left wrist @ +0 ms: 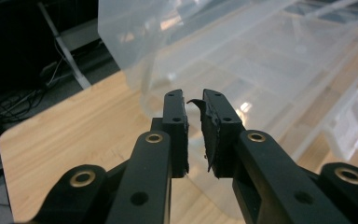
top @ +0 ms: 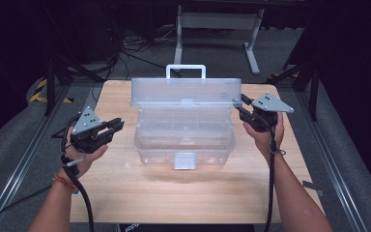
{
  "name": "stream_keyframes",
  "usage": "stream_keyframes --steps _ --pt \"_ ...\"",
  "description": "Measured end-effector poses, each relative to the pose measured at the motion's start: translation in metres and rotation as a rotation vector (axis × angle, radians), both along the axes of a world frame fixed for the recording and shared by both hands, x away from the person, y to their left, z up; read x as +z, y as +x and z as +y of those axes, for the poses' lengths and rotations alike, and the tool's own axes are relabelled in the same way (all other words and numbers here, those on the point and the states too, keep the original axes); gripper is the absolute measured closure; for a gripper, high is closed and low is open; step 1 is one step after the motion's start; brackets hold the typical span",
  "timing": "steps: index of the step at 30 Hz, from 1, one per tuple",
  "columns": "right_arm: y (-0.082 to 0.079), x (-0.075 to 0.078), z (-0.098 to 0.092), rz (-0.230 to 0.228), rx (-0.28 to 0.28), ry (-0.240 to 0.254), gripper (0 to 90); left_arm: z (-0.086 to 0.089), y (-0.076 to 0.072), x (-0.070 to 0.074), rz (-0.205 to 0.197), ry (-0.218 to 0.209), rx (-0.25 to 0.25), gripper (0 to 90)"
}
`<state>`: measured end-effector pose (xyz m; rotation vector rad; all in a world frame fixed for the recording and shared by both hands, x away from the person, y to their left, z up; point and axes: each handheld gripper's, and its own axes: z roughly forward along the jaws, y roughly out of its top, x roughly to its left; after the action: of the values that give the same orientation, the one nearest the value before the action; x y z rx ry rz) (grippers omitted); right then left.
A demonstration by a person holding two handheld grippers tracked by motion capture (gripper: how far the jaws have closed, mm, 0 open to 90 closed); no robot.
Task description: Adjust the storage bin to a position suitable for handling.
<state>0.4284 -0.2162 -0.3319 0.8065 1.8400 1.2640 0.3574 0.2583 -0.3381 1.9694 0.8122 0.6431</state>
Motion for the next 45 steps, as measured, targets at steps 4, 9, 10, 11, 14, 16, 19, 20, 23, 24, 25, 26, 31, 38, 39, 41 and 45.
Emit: stream_keyframes --steps 4,9,10,11,14,16,19,20,23,24,25,26,31,38,39,41,45 --pt "0.003 0.002 0.002 -0.009 -0.014 -0.008 69.1 0.000 -0.009 -0.024 0.048 0.086 0.001 71.2" --pt "0.008 0.006 0.001 0.002 -0.016 0.017 69.7 0.003 -0.019 -0.056 0.122 0.167 -0.003 58.2" --pt "0.009 0.006 0.001 -0.001 -0.019 0.016 69.7 0.005 -0.021 -0.060 0.131 0.163 -0.008 56.2" --pt "0.010 0.007 0.002 0.002 -0.020 0.019 69.7 0.007 -0.023 -0.065 0.139 0.147 -0.020 54.5" --pt "0.013 0.009 0.001 0.008 -0.017 0.027 69.8 0.012 -0.029 -0.079 0.177 0.131 -0.025 47.5" --pt "0.014 0.009 0.001 0.002 -0.017 0.022 70.5 0.015 -0.030 -0.086 0.194 0.132 -0.019 43.1" --pt "0.017 0.011 0.001 0.006 -0.018 0.020 70.7 0.017 -0.034 -0.097 0.227 0.135 0.010 32.5" --pt "0.018 0.011 0.001 0.006 -0.019 0.023 70.9 0.019 -0.035 -0.101 0.230 0.130 0.017 32.2" --pt "0.022 0.013 0.001 0.011 -0.021 0.032 71.3 0.020 -0.038 -0.110 0.271 0.125 0.016 27.9" --pt "0.024 0.014 0.001 0.015 -0.022 0.031 71.5 0.020 -0.039 -0.113 0.284 0.133 0.015 27.2" --pt "0.025 0.015 0.001 0.013 -0.021 0.026 71.6 0.020 -0.039 -0.116 0.295 0.137 0.018 26.4" --pt "0.026 0.015 0.001 0.017 -0.021 0.029 71.7 0.021 -0.040 -0.120 0.310 0.142 0.017 26.0" --pt "0.031 0.019 0.002 0.025 -0.038 0.033 72.5 0.024 -0.038 -0.130 0.329 0.116 0.033 24.3" --pt "0.036 0.020 0.002 0.029 -0.041 0.059 72.8 0.023 -0.033 -0.134 0.328 0.111 0.021 25.3" --pt "0.036 0.020 0.002 0.029 -0.041 0.059 72.8 0.022 -0.033 -0.135 0.336 0.105 0.021 25.3" --pt "0.037 0.020 0.003 0.029 -0.046 0.063 73.0 0.021 -0.033 -0.137 0.337 0.120 0.013 25.0" --pt "0.042 0.022 0.004 0.035 -0.051 0.074 73.5 0.020 -0.032 -0.140 0.337 0.127 0.002 24.2"
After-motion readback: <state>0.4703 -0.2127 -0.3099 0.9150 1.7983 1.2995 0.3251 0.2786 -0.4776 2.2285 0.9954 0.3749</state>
